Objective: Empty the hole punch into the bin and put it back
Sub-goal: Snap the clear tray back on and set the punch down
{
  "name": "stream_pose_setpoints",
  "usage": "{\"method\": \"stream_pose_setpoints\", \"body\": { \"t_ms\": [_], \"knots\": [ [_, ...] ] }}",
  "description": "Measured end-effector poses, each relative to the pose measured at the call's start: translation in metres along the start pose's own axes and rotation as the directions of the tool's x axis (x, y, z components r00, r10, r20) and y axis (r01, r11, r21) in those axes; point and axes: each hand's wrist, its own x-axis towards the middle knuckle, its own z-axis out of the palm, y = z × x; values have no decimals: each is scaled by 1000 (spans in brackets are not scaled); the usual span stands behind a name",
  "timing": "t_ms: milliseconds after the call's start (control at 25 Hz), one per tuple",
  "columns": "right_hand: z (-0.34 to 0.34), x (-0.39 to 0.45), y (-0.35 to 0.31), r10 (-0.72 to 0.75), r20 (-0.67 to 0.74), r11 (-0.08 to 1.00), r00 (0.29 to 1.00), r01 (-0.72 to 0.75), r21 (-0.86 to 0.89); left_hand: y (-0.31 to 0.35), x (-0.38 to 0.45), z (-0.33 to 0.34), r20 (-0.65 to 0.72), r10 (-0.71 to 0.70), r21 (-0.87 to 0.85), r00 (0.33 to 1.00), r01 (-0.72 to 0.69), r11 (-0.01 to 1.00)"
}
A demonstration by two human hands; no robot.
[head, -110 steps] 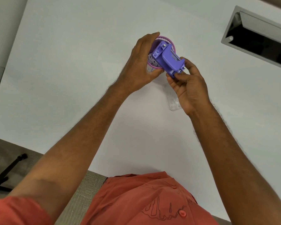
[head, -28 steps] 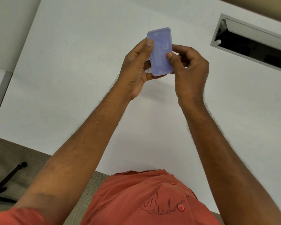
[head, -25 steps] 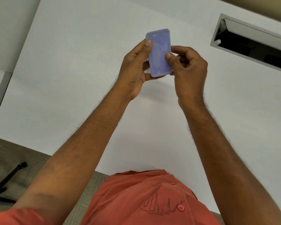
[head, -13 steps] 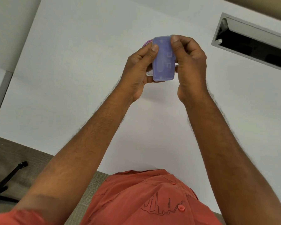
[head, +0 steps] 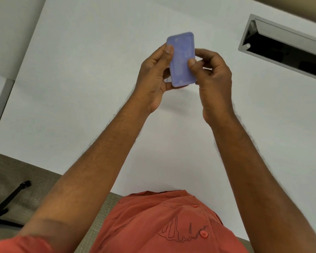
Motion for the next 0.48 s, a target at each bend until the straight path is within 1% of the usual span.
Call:
{"method": "stream_pose_setpoints", "body": {
  "t_ms": [80, 160, 320, 360, 480],
  "knots": [
    [-1, -7, 8, 25, -21, 999, 999, -26, -30, 4, 3, 0, -27, 12, 6, 1000, -12, 1000],
    [-3, -10, 12, 61, -19, 998, 998, -62, -13, 6, 3, 0, -35, 19, 30, 999, -18, 999],
    [-4, -6, 9, 59, 3, 998, 998, -59, -26, 4, 3, -2, 19, 2, 17, 1000, -2, 1000],
    [-4, -6, 8, 66, 1, 998, 998, -66, -18, 3, 4, -3, 47, 8, 27, 999, -9, 1000],
    [-3, -3, 6, 105, -15, 993, 994, -105, 47, -1, 1, -5, 195, 31, 33, 980, -38, 999]
  ]
}}
